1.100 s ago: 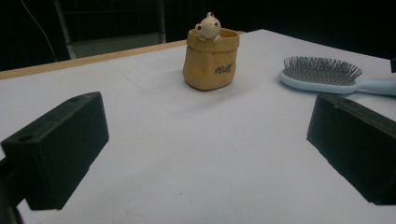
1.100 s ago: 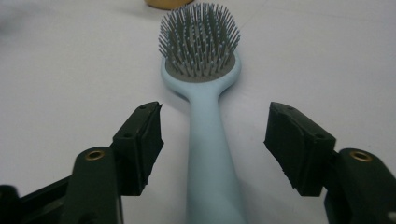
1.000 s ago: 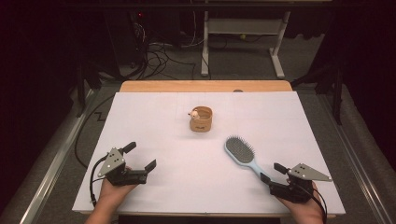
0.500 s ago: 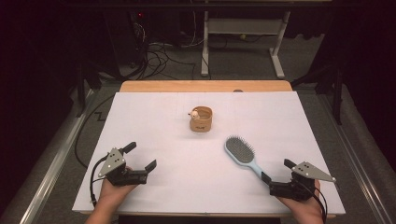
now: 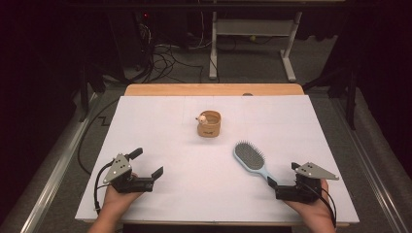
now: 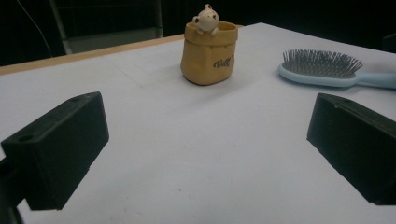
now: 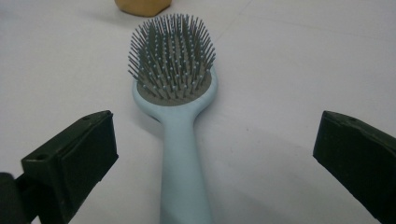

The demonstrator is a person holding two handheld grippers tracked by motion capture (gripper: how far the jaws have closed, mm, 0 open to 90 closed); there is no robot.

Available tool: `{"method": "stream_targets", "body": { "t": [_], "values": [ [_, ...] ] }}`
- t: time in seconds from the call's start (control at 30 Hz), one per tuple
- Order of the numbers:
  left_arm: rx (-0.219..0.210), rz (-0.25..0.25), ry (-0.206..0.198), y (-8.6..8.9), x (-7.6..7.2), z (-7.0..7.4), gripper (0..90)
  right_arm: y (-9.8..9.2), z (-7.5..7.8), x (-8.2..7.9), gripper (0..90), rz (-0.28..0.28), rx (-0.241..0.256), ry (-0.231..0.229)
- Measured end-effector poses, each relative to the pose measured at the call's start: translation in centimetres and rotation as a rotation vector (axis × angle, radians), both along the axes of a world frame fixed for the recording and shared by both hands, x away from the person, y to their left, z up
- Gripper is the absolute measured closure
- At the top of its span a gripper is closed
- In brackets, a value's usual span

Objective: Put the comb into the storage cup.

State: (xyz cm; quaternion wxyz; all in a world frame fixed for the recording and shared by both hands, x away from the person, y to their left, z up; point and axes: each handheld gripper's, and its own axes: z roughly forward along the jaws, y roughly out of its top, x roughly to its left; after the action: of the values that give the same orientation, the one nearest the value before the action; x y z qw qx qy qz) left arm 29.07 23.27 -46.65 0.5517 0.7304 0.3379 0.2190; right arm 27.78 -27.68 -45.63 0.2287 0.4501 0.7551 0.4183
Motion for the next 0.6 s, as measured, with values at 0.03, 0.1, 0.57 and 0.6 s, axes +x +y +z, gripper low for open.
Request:
{"method": "stream_targets", "body": {
  "t": [0.03,0.1,0.57,0.6],
  "values": [
    [0.002,-0.003,0.004,0.0,0.0,0.0,0.0,0.1,0.0,0.2,0.3,0.006,-0.008,0.013],
    [-0.001,-0.005,0.008,-0.1,0.0,-0.1,0.0,0.4,0.0,0.6,0.3,0.016,-0.029,0.039],
    [-0.005,-0.015,-0.004,-0.1,0.0,-0.1,0.0,1.1,0.8,2.6,0.3,0.072,-0.142,0.213],
    [-0.005,-0.015,-0.005,-0.1,0.0,-0.1,0.0,1.1,0.8,2.7,0.3,0.076,-0.151,0.221]
  ]
}}
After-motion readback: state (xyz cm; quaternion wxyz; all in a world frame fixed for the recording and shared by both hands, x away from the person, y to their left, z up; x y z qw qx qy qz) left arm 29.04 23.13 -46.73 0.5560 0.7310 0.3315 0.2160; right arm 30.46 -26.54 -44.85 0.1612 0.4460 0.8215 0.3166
